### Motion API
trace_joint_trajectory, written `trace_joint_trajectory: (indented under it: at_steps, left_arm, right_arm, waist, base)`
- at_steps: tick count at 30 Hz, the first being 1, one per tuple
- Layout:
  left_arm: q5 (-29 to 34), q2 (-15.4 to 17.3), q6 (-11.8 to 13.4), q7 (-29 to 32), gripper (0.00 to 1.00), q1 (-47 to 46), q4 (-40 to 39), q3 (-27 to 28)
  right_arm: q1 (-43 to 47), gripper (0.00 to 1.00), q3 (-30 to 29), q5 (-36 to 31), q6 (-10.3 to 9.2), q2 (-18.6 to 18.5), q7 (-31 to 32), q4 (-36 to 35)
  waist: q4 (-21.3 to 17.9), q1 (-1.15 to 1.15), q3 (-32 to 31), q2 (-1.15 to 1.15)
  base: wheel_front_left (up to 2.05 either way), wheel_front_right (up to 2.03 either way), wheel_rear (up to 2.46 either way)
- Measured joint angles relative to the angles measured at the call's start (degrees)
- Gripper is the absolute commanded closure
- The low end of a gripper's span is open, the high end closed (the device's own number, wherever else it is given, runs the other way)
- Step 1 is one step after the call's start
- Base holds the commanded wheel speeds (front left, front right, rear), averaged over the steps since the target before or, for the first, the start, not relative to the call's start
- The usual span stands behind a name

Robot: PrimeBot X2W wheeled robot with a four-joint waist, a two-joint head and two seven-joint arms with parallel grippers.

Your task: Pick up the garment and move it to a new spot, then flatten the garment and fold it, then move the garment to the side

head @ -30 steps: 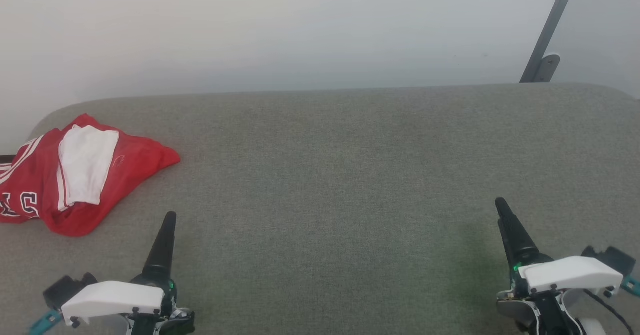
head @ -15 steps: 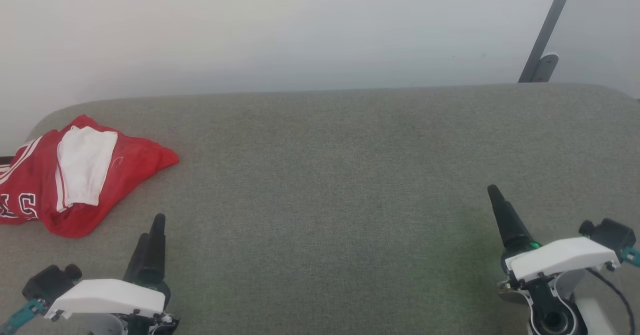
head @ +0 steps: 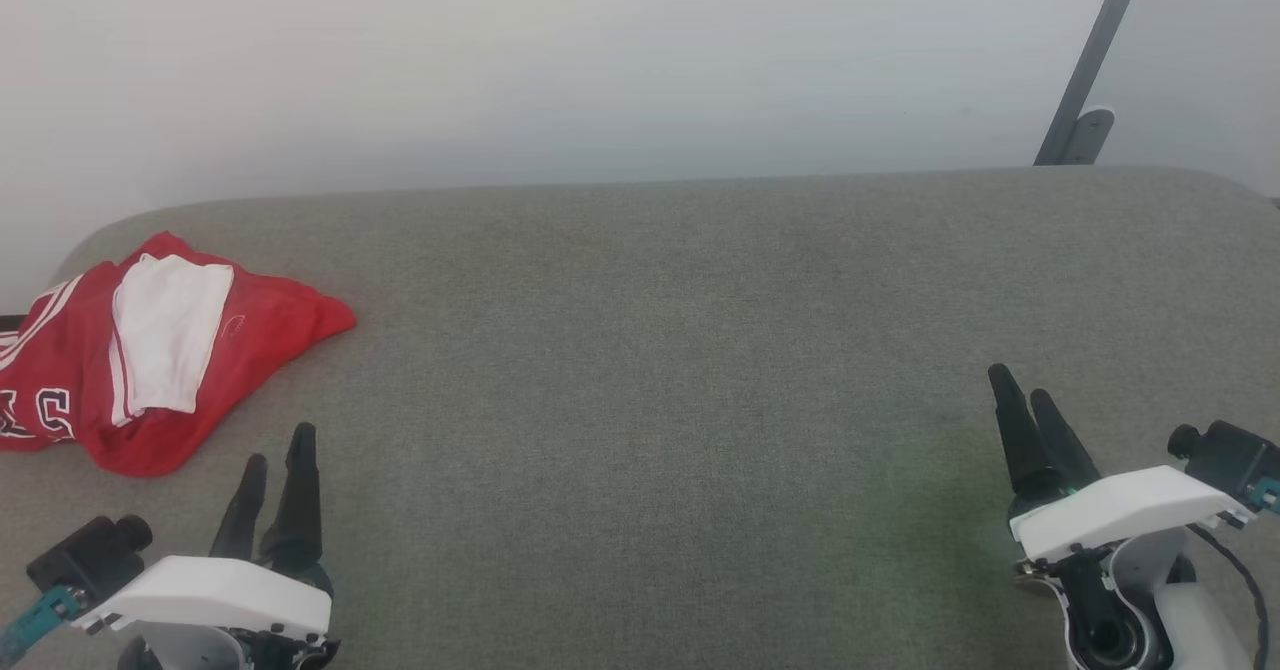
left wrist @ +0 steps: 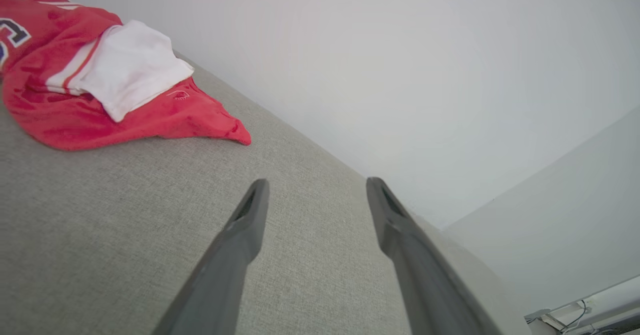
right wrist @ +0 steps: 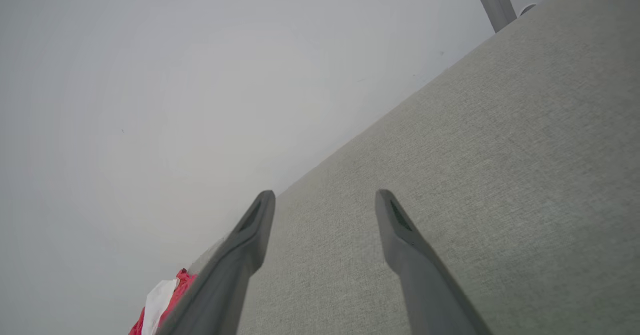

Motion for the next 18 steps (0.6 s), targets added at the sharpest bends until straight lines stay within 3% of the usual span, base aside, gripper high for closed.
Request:
trace_joint_trajectory:
  at_steps: [18]
  left_arm:
    - [12.4, 0.0, -1.6, -3.0, 0.0, 1.2, -1.2, 1.8]
  right_arm:
    - [-1.0, 0.0, 0.5, -10.9, 0.0, -0.8, -3.0, 1.8]
  waist:
    - [0.0, 0.0, 0.0, 0.0]
  base:
    - [0.0, 0.0, 0.0]
